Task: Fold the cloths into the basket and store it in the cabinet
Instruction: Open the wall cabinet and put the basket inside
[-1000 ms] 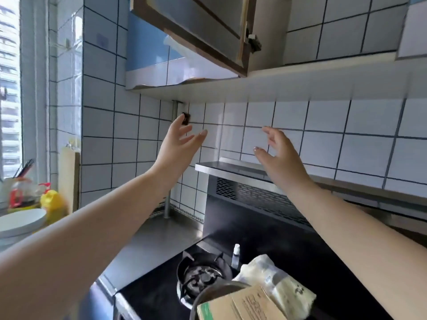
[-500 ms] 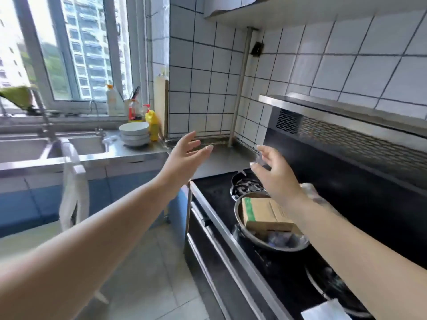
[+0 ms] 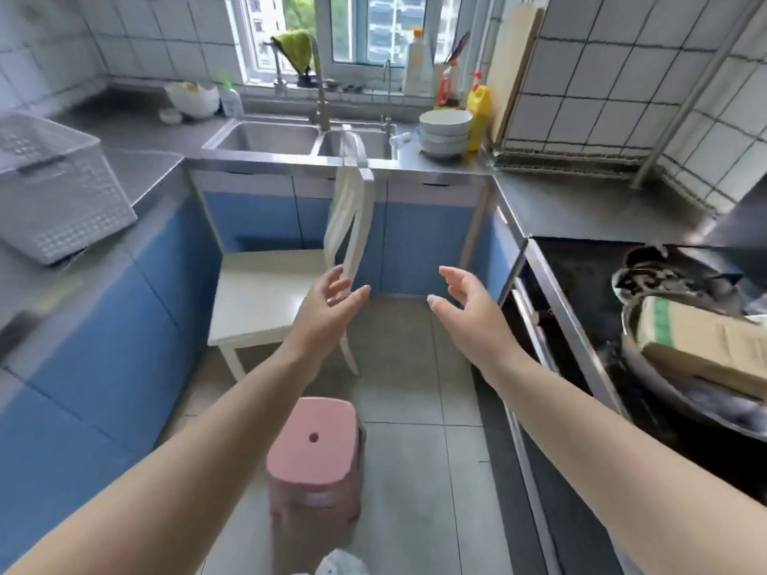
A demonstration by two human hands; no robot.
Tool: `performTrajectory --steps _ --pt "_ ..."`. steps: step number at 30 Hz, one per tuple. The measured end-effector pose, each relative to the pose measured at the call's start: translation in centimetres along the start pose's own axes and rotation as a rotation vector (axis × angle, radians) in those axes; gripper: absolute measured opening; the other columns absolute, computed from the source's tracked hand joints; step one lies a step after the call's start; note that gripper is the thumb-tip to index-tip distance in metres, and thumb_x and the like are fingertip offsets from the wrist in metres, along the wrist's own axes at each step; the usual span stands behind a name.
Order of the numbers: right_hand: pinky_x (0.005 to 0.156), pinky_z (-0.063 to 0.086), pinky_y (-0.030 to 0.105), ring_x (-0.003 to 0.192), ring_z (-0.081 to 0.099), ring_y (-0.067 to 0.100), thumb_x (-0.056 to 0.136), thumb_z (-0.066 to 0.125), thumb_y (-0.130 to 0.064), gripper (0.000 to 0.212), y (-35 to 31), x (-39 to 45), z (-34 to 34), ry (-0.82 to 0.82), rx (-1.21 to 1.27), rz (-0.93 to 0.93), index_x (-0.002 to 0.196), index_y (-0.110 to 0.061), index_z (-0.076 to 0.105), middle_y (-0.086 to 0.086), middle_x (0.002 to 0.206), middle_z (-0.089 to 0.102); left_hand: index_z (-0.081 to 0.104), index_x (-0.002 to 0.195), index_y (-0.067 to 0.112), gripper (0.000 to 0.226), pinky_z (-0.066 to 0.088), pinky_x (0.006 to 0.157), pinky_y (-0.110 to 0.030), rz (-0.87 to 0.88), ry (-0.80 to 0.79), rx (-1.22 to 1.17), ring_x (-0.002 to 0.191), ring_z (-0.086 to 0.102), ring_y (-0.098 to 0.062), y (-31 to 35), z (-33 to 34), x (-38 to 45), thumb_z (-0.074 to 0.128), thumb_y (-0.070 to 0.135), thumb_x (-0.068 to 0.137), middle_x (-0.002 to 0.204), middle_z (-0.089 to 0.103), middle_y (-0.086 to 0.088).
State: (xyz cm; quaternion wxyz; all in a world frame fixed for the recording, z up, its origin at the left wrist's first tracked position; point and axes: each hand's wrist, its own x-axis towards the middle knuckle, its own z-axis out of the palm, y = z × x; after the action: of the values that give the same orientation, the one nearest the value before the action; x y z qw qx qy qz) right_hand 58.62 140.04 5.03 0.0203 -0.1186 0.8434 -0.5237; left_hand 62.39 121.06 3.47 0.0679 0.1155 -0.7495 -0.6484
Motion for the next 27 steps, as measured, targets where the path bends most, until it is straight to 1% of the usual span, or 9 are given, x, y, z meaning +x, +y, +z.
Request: performTrajectory --steps 2,5,9,11,14,17,20,25,27 --pt "0.099 0.031 0.024 0.129 0.039 0.01 0.091 0.056 -0.027 0.047 -1.7 0.4 4.6 -0.117 -0.011 -0.02 0.136 -0.027 0.042 -0.004 0.141 0.043 0.032 0.143 0.021 0.065 0.048 0.083 -0.019 -0.028 0.127 -0.001 0.103 0.054 -0.001 -1.8 -4.3 -0.9 0.062 0.036 0.087 0.14 0.046 0.0" --pt "0.097 0.031 0.024 0.128 0.039 0.011 0.092 0.055 -0.027 0.047 -2.9 0.4 6.7 -0.141 0.027 -0.021 0.137 -0.024 0.04 -0.004 0.142 0.042 0.033 0.142 0.023 0.064 0.045 0.094 -0.028 -0.044 0.128 0.036 0.116 0.049 -0.011 -2.4 -6.4 -1.7 0.06 0.041 0.087 0.141 0.044 0.0" --pt "0.098 0.032 0.024 0.13 0.039 0.015 0.093 0.055 -0.025 0.046 -6.6 0.3 15.8 -0.31 0.054 -0.04 0.137 -0.022 0.04 -0.001 0.142 0.043 0.034 0.141 0.025 0.064 0.044 0.101 -0.036 -0.087 0.297 -0.025 0.12 0.049 -0.013 -4.6 -15.0 -3.7 0.062 0.043 0.086 0.139 0.046 0.002" --pt "0.104 0.036 0.029 0.13 0.041 0.016 0.093 0.056 -0.025 0.046 -8.4 -0.1 20.4 -0.369 0.052 -0.053 0.136 -0.021 0.041 -0.001 0.141 0.044 0.036 0.14 0.025 0.063 0.043 0.101 -0.036 -0.112 0.364 -0.06 0.119 0.05 -0.012 -6.1 -19.4 -4.7 0.063 0.042 0.085 0.137 0.047 0.003" --pt "0.106 0.038 0.033 0.13 0.041 0.015 0.093 0.056 -0.025 0.046 -10.4 0.1 25.9 -0.422 0.047 -0.084 0.136 -0.022 0.041 -0.001 0.141 0.044 0.038 0.139 0.026 0.059 0.042 0.103 -0.038 -0.157 0.42 -0.098 0.116 0.052 -0.01 -7.5 -24.7 -5.9 0.062 0.039 0.087 0.135 0.049 0.004" --pt "0.103 0.036 0.03 0.13 0.04 0.013 0.092 0.056 -0.025 0.047 -13.4 0.8 33.2 -0.488 0.031 -0.109 0.137 -0.025 0.041 -0.004 0.14 0.045 0.041 0.134 0.027 0.051 0.043 0.095 -0.031 -0.161 0.523 -0.151 0.109 0.053 -0.002 -9.3 -31.9 -6.8 0.062 0.034 0.088 0.131 0.051 0.005" --pt "0.106 0.038 0.033 0.13 0.041 0.012 0.092 0.056 -0.026 0.048 -15.2 1.8 37.5 -0.514 0.042 -0.119 0.137 -0.026 0.042 -0.004 0.141 0.045 0.044 0.131 0.024 0.045 0.042 0.086 -0.025 -0.179 0.599 -0.179 0.104 0.054 -0.003 -9.9 -36.2 -6.9 0.061 0.025 0.089 0.128 0.052 0.002" --pt "0.098 0.034 0.025 0.132 0.039 0.013 0.093 0.054 -0.029 0.049 -19.1 3.4 45.7 -0.595 0.07 -0.105 0.139 -0.027 0.039 -0.006 0.143 0.042 0.045 0.133 0.015 0.048 0.041 0.101 -0.036 -0.203 0.711 -0.181 0.106 0.055 -0.012 -11.0 -43.5 -6.4 0.062 0.019 0.089 0.128 0.053 -0.004" --pt "0.098 0.033 0.026 0.132 0.038 0.012 0.093 0.054 -0.03 0.049 -19.9 4.0 47.7 -0.624 0.064 -0.106 0.139 -0.029 0.038 -0.008 0.144 0.041 0.044 0.134 0.013 0.048 0.041 0.099 -0.033 -0.202 0.722 -0.193 0.103 0.054 -0.01 -11.2 -45.0 -5.9 0.061 0.016 0.089 0.128 0.052 -0.005"
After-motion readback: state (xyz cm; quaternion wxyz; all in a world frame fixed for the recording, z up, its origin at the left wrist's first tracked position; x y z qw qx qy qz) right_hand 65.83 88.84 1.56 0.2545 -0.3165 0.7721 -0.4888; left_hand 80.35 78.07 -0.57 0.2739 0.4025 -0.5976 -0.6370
